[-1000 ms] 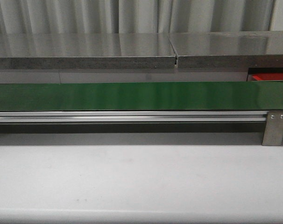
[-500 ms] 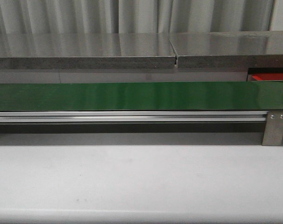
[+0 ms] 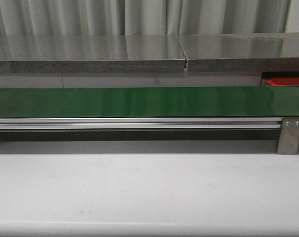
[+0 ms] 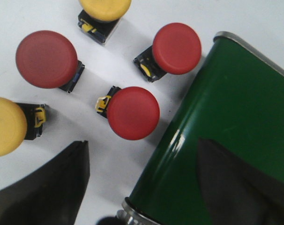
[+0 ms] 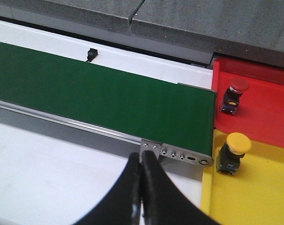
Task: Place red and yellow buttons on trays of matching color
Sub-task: 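Carry the yellow button onto the green conveyor and open the left gripper, then move the left gripper back and grasp a red button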
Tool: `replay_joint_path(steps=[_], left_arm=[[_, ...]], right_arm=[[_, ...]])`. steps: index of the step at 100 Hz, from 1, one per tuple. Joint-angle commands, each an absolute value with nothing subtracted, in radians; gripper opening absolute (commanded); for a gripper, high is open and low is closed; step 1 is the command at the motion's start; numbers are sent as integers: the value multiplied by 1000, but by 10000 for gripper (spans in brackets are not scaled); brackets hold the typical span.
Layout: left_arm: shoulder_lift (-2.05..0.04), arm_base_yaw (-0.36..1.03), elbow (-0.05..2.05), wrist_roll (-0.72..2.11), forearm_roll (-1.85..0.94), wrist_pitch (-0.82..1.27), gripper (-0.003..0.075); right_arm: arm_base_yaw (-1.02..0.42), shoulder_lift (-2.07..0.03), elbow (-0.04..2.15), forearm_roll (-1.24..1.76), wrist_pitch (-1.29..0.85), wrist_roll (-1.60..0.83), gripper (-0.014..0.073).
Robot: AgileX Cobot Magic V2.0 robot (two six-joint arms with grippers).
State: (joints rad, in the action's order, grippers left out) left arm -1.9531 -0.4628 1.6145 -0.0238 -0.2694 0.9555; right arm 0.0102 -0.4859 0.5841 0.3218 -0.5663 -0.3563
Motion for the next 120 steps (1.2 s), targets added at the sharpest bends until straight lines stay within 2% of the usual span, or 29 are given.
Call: replay_joint_path(steps=[1, 77, 106, 120], left_arm=[[-1933, -466, 1657, -48, -297, 908, 459], [-2071, -466, 1679, -48, -367, 779, 455], [-2071, -466, 1679, -48, -367, 770, 244], [-2061, -466, 1679, -46, -367, 787, 224]], right_arm=[[9, -487, 609, 338, -501, -364, -67], [9, -487, 609, 338, -501, -364, -67], [9, -487, 609, 338, -501, -364, -67], [9, -487, 609, 338, -501, -364, -67]])
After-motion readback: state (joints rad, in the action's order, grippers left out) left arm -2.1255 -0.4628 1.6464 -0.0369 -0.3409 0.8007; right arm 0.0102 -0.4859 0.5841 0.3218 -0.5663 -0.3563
